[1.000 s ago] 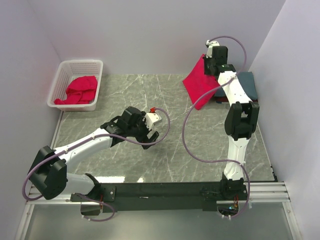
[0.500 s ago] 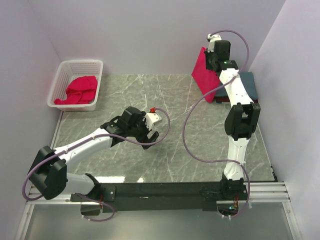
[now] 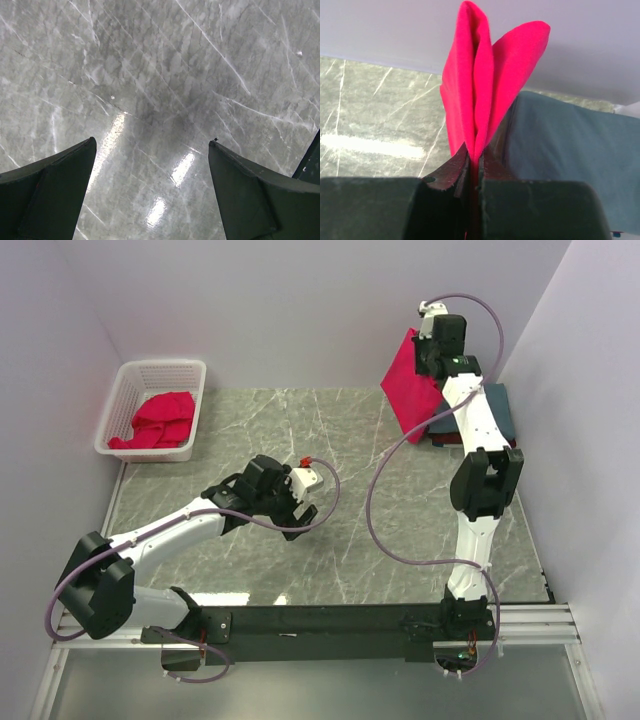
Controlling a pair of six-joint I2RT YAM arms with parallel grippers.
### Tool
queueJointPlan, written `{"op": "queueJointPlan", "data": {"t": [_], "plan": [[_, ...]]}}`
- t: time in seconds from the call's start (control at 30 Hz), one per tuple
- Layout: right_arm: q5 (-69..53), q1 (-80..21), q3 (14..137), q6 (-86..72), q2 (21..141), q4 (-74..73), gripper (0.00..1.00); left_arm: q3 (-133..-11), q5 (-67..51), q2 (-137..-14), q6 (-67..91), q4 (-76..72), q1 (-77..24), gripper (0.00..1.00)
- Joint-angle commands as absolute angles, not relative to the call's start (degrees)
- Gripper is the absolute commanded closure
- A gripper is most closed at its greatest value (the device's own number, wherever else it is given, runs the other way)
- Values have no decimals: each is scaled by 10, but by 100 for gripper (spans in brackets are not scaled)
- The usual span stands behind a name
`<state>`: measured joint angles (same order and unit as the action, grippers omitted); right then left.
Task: Fold and stack the t-shirts
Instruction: Neatly place the folded tshirt to the corner
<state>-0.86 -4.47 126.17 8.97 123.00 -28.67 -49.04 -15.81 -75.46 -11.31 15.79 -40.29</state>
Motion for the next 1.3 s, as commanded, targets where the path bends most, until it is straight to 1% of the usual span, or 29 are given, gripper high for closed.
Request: {"op": "queueJointPlan", "data": {"t": [0.0, 0.47, 0.6, 0.73, 1.0, 1.27], "plan": [[-1, -33, 1311, 102, 1179, -268, 100, -488, -171, -739, -118, 148, -401, 1], [-18, -2, 1309, 113, 1176, -269, 100, -490, -173, -747, -118, 147, -401, 1], [-17, 20, 1280, 139, 1177, -230, 100, -495, -171, -748, -114, 149, -400, 1], [-18, 42, 1295, 152, 1208, -226, 100, -497, -174, -752, -112, 157, -400, 1], [-21, 76, 1287, 198, 1230, -182, 100, -508, -183, -766, -115, 170, -401, 1], [-60, 99, 1261, 262, 1255, -143, 100, -520, -195, -781, -114, 183, -401, 1]]}}
